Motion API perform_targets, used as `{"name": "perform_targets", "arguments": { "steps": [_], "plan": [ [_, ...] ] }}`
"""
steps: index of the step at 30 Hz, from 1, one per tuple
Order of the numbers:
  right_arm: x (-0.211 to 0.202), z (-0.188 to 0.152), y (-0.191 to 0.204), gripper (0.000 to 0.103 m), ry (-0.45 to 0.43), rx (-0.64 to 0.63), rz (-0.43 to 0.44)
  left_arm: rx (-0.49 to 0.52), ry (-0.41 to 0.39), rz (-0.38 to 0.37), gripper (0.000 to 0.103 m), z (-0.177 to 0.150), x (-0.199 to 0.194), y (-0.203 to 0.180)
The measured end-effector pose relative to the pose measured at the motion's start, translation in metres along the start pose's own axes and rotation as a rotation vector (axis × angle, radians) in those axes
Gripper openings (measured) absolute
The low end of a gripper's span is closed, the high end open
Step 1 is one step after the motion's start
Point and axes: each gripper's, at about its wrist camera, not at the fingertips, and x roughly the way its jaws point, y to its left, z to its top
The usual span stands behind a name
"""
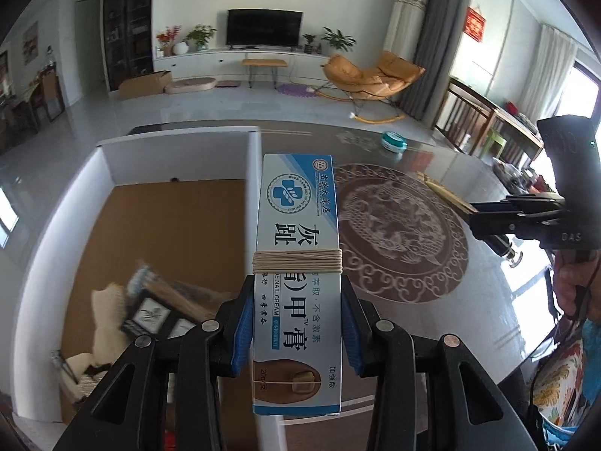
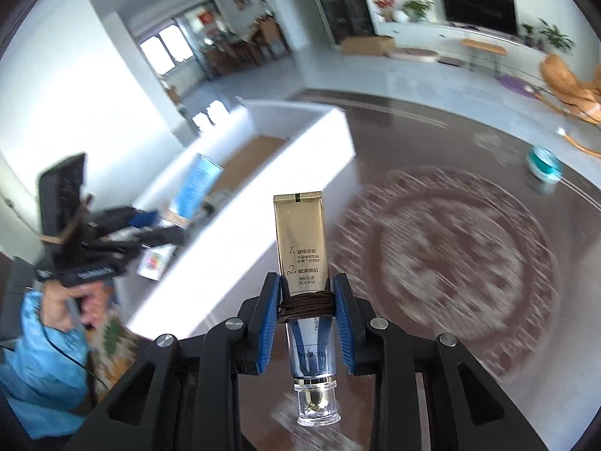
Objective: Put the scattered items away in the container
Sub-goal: 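Carry the tube and nail cream box into the white box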
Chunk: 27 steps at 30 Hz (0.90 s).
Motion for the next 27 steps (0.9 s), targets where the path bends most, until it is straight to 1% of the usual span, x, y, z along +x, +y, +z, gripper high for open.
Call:
{"name": "perform_targets", "arguments": {
  "steps": [4, 6, 8, 9, 12, 15, 18, 20, 23, 24, 26, 27],
  "plan": [
    [0.043, 0.045, 0.061, 0.029, -0.037, -0.016, 0.136, -0.096, 0.003, 0.079, 0.041, -0.005, -0.014, 0.058],
    [0.068, 0.062, 0.093, 0.029, -0.05, -0.031, 0.175, -0.135, 0.022, 0.1, 0.041, -0.015, -0.014, 0.078],
    [0.097, 0.079, 0.118, 0.029, -0.048, -0.045, 0.19, -0.169, 0.054, 0.114, 0.041, -0.027, -0.007, 0.094],
    [0.111, 0.085, 0.128, 0.029, -0.041, -0.052, 0.182, -0.183, 0.068, 0.118, 0.041, -0.033, -0.003, 0.1],
    [0.158, 0.101, 0.152, 0.029, -0.01, -0.09, 0.121, -0.209, 0.103, 0.111, 0.041, -0.051, 0.008, 0.106],
    [0.198, 0.109, 0.162, 0.029, 0.021, -0.128, 0.051, -0.213, 0.121, 0.113, 0.041, -0.06, 0.017, 0.111],
    [0.228, 0.113, 0.159, 0.029, 0.051, -0.131, -0.003, -0.227, 0.125, 0.122, 0.041, -0.059, 0.025, 0.118],
    [0.242, 0.115, 0.15, 0.029, 0.062, -0.121, -0.015, -0.239, 0.126, 0.135, 0.041, -0.057, 0.031, 0.123],
    [0.257, 0.113, 0.136, 0.03, 0.09, -0.1, -0.013, -0.261, 0.13, 0.148, 0.041, -0.052, 0.038, 0.129],
    [0.261, 0.112, 0.134, 0.032, 0.096, -0.1, -0.034, -0.269, 0.133, 0.161, 0.041, -0.051, 0.04, 0.13],
    [0.26, 0.11, 0.131, 0.051, 0.08, -0.103, -0.06, -0.29, 0.139, 0.173, 0.045, -0.05, 0.042, 0.131],
    [0.256, 0.11, 0.129, 0.068, 0.063, -0.106, -0.068, -0.302, 0.131, 0.175, 0.058, -0.049, 0.041, 0.131]
  ]
}}
